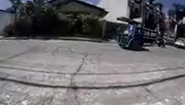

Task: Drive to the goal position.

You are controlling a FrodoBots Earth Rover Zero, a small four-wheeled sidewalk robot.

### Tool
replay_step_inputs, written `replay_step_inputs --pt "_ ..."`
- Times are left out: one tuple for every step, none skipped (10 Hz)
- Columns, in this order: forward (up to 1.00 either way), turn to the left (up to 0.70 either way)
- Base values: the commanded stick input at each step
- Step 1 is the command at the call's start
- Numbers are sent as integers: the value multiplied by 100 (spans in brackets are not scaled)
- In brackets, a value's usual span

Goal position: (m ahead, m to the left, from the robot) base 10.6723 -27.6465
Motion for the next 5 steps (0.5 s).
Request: replay_step_inputs --pt "70 -35" --pt "70 -35" --pt "70 -35" --pt "70 -35" --pt "70 -35"
